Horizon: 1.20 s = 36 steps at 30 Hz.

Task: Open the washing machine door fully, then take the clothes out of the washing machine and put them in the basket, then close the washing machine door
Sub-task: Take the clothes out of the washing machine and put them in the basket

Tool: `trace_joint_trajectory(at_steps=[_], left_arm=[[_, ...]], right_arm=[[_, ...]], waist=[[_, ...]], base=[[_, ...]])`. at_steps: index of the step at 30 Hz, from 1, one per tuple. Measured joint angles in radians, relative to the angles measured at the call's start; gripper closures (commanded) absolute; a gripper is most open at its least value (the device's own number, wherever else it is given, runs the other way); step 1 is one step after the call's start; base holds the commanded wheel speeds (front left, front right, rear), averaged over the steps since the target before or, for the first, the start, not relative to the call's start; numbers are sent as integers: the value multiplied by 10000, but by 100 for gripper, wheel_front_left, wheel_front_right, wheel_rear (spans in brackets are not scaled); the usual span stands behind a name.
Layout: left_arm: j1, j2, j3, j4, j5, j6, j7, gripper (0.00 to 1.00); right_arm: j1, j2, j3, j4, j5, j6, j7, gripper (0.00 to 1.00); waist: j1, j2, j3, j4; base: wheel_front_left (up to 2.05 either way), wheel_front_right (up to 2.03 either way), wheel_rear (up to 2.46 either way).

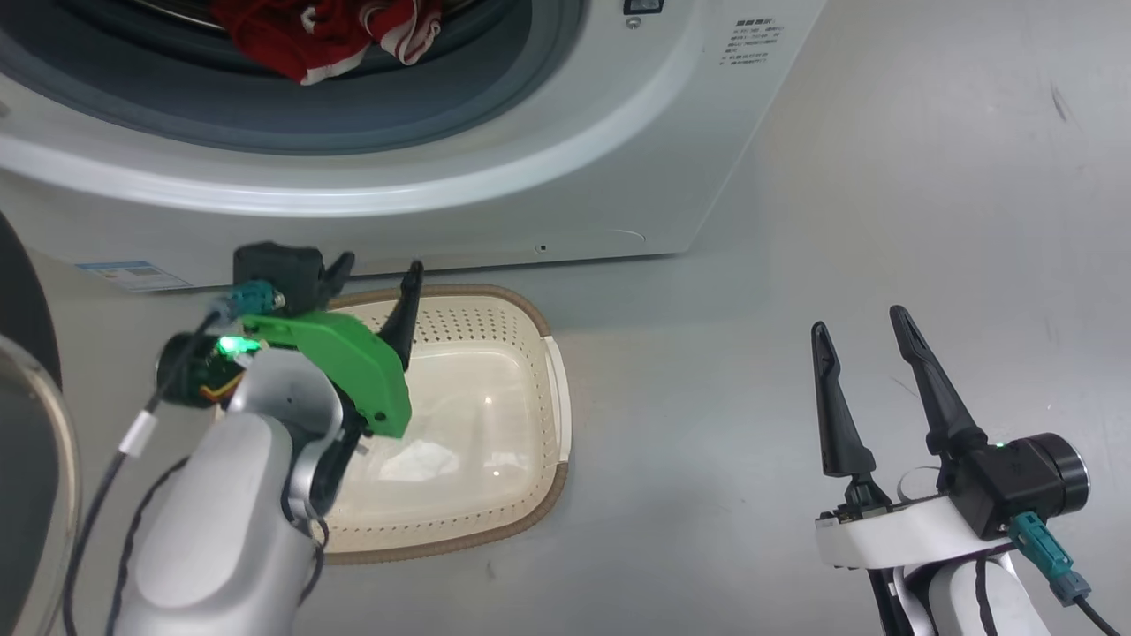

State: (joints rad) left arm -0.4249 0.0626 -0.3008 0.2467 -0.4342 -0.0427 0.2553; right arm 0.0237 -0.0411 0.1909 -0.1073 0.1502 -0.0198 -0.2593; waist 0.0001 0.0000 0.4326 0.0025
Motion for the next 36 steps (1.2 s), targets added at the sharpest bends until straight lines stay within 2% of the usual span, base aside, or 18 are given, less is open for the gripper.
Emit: trace_joint_trajectory(at_steps=[10, 19, 24, 36], left_arm=[[-2701, 617, 510, 35, -282, -245, 1498, 0], [-4294, 882, 1003, 366, -516, -255, 2288, 0], [-4943, 1266, 1381, 943, -686, -257, 2556, 0], [-5896, 1674, 1691, 1827, -725, -240, 2909, 0]], right_arm=[[-732, -15, 320, 21, 431, -94, 0, 0], [-1199, -29, 706, 90, 794, -180, 0, 0], [-1414, -33, 1014, 240, 1049, -198, 0, 0], [-1454, -31, 1400, 282, 1233, -360, 0, 0]], waist=[[0, 0, 902, -593], [0, 0, 1387, -1140], [1, 0, 1616, -1630], [1, 0, 1995, -2408]], base=[[0, 0, 0], [0, 0, 0], [0, 0, 0], [0, 0, 0]])
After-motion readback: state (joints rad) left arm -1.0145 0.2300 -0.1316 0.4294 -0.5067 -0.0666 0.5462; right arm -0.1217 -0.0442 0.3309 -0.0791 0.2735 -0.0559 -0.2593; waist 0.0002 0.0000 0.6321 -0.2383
